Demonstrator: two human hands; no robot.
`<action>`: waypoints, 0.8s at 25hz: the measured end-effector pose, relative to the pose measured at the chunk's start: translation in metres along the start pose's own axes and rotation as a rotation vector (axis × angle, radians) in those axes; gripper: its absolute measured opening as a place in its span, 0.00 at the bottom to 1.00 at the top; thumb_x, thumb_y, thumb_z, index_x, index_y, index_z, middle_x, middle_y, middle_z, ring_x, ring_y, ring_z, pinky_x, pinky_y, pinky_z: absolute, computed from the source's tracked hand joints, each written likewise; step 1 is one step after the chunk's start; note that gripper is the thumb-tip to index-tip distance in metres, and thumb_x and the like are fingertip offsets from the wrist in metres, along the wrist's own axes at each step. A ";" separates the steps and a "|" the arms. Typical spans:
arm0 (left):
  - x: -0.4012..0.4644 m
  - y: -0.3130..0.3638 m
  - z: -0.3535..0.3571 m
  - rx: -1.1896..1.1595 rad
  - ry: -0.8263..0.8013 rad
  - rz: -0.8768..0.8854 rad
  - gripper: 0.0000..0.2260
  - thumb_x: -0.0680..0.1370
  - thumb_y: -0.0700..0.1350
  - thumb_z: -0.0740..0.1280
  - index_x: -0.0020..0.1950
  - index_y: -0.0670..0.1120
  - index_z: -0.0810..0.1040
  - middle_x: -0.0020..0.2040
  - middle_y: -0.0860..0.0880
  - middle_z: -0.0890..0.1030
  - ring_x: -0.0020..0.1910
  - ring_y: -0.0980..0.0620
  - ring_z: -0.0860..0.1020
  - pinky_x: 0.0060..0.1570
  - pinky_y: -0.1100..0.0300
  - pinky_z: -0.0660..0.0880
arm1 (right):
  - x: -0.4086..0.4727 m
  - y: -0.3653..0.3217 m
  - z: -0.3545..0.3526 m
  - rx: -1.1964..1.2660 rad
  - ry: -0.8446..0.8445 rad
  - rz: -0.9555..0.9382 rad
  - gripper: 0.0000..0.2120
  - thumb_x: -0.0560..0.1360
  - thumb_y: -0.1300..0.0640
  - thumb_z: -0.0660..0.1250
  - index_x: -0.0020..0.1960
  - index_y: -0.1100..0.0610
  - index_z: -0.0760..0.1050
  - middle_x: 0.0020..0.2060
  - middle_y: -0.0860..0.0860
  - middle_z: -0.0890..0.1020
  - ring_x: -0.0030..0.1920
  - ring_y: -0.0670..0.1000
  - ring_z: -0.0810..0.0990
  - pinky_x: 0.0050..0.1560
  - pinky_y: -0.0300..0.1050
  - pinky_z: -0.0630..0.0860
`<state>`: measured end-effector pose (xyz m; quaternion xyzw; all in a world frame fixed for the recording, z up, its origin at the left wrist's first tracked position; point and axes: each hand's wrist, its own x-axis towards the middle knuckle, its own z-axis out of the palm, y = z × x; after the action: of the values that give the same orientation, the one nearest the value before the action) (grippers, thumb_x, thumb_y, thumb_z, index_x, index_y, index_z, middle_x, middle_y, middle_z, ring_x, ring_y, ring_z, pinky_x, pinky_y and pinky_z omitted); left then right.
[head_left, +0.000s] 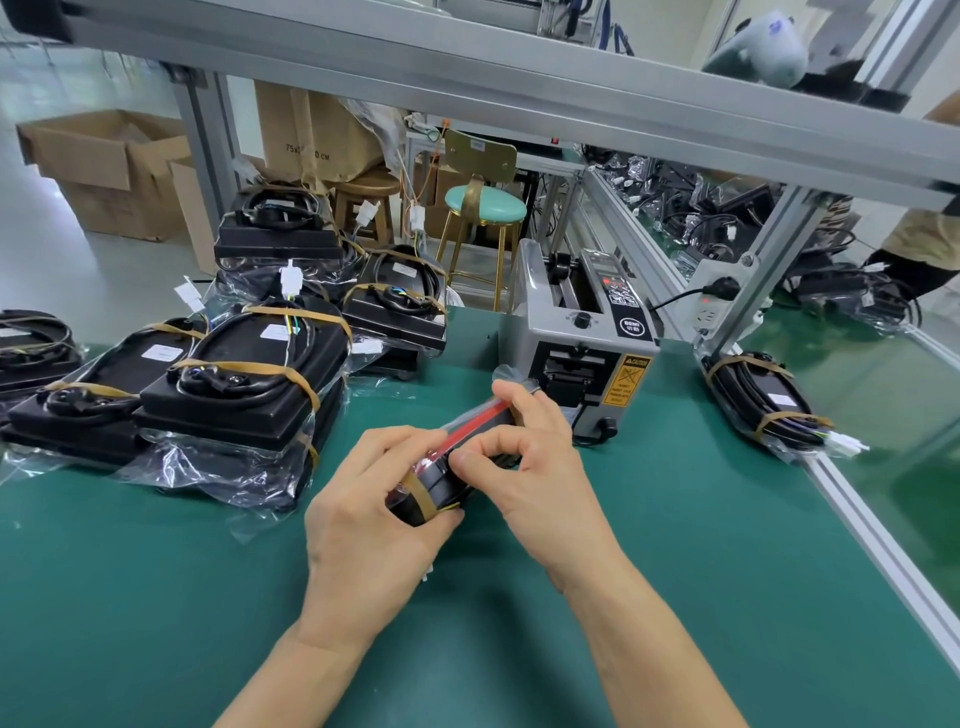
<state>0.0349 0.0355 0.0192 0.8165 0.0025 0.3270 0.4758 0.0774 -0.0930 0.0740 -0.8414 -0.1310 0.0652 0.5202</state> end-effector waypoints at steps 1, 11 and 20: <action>0.000 0.000 0.000 -0.004 0.000 -0.001 0.29 0.57 0.33 0.80 0.55 0.50 0.82 0.51 0.57 0.78 0.51 0.55 0.78 0.50 0.55 0.76 | 0.000 0.000 0.001 -0.005 0.007 -0.004 0.12 0.72 0.56 0.71 0.30 0.51 0.78 0.68 0.34 0.64 0.74 0.38 0.49 0.75 0.59 0.47; -0.001 0.001 -0.001 0.019 0.015 0.016 0.31 0.56 0.32 0.80 0.55 0.52 0.81 0.51 0.58 0.78 0.50 0.56 0.78 0.49 0.54 0.76 | 0.001 0.004 0.008 -0.013 0.151 -0.012 0.08 0.68 0.57 0.75 0.45 0.52 0.77 0.66 0.39 0.67 0.71 0.42 0.60 0.73 0.55 0.57; 0.002 -0.001 -0.006 0.002 -0.010 -0.020 0.31 0.57 0.31 0.80 0.55 0.53 0.82 0.51 0.57 0.79 0.49 0.58 0.79 0.52 0.60 0.75 | 0.005 0.013 0.010 -0.093 0.196 -0.103 0.26 0.66 0.51 0.75 0.54 0.35 0.63 0.63 0.35 0.66 0.67 0.38 0.62 0.73 0.59 0.51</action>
<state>0.0342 0.0411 0.0216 0.8186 0.0087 0.3185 0.4779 0.0815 -0.0884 0.0580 -0.8592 -0.1255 -0.0502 0.4935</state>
